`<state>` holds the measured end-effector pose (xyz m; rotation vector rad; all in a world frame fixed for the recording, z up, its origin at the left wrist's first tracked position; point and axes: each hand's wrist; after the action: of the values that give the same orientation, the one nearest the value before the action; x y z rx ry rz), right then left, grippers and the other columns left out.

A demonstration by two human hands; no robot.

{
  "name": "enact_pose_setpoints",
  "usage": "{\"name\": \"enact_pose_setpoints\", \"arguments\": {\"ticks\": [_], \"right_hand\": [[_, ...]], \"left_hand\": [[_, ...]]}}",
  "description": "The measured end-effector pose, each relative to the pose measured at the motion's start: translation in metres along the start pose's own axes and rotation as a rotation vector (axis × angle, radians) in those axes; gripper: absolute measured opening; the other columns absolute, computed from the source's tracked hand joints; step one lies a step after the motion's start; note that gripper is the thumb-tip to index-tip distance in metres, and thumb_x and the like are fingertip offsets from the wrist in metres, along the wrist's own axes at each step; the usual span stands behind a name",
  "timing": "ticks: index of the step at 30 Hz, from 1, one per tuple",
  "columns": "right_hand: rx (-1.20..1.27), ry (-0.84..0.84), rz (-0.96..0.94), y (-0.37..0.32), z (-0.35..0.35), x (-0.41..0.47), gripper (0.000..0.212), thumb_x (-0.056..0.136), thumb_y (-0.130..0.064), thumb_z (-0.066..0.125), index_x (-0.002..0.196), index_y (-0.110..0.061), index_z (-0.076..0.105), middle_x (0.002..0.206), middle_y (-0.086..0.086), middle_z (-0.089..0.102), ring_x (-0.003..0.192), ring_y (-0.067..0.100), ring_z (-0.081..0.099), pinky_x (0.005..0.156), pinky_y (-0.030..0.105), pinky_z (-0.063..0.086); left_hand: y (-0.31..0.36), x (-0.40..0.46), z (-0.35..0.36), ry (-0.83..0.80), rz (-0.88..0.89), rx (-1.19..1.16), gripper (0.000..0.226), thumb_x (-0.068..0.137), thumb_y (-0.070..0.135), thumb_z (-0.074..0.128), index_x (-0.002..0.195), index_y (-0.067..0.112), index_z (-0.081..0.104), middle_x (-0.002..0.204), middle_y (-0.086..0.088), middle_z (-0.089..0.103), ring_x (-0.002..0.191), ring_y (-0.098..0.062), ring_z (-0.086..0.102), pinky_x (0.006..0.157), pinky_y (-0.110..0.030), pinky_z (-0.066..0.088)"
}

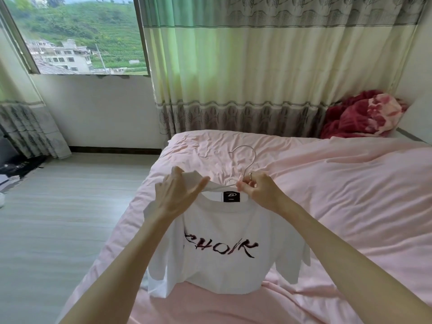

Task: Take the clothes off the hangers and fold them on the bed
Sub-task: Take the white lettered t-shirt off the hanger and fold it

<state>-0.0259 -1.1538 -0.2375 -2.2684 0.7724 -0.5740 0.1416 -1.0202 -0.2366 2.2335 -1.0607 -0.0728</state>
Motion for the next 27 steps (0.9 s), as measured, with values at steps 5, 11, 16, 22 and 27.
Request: {"name": "enact_pose_setpoints", "arguments": {"ticks": [5,11,16,22,27], "right_hand": [[0.018,-0.029,0.07,0.007,0.014,-0.006,0.049,0.092,-0.027,0.057,0.052,-0.015,0.031,0.053,-0.007,0.03,0.049,0.005,0.03,0.054,0.02,0.024],[-0.154,-0.108,0.086,0.018,0.018,-0.008,0.05,0.095,-0.039,0.05,0.055,-0.016,0.033,0.052,-0.005,0.037,0.053,0.011,0.039,0.057,0.027,0.029],[-0.121,-0.115,0.11,0.023,0.02,-0.008,0.036,0.096,-0.035,0.05,0.061,-0.026,0.057,0.061,-0.013,0.054,0.06,0.001,0.046,0.075,0.027,0.034],[-0.2,-0.171,0.055,0.017,0.02,-0.014,0.027,0.096,-0.029,0.052,0.073,-0.019,0.061,0.054,-0.012,0.042,0.056,-0.002,0.038,0.069,0.024,0.028],[-0.179,-0.206,0.105,0.035,0.014,-0.015,0.029,0.095,-0.031,0.052,0.068,-0.027,0.06,0.057,-0.013,0.047,0.064,0.007,0.046,0.063,0.024,0.033]], "left_hand": [[-0.011,0.002,0.012,-0.127,-0.006,0.021,0.036,0.086,0.032,0.064,0.098,0.009,0.039,0.101,-0.009,0.047,0.107,-0.028,0.042,0.076,-0.034,0.031],[-0.033,0.002,0.013,-0.243,-0.008,0.256,0.035,0.084,0.0,0.047,0.119,0.002,0.043,0.119,-0.017,0.041,0.111,-0.033,0.037,0.077,-0.028,0.024],[-0.044,-0.006,0.013,-0.211,-0.089,0.267,0.014,0.083,-0.003,0.04,0.09,0.005,0.05,0.109,-0.017,0.052,0.1,-0.033,0.05,0.071,-0.03,0.033],[-0.052,-0.01,0.018,-0.218,-0.311,-0.182,0.018,0.089,0.001,0.039,0.106,0.007,0.042,0.096,-0.007,0.043,0.089,-0.023,0.041,0.068,-0.029,0.032],[-0.064,-0.011,0.016,-0.427,-0.225,-0.238,0.007,0.093,0.01,0.048,0.099,0.011,0.052,0.08,-0.002,0.048,0.068,-0.013,0.041,0.054,-0.024,0.031]]}}
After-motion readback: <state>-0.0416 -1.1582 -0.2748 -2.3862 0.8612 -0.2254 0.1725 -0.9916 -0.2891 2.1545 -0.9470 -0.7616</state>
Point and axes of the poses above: each hand's wrist, its own x-axis towards the middle knuckle, its own z-axis out of the palm, y = z × x
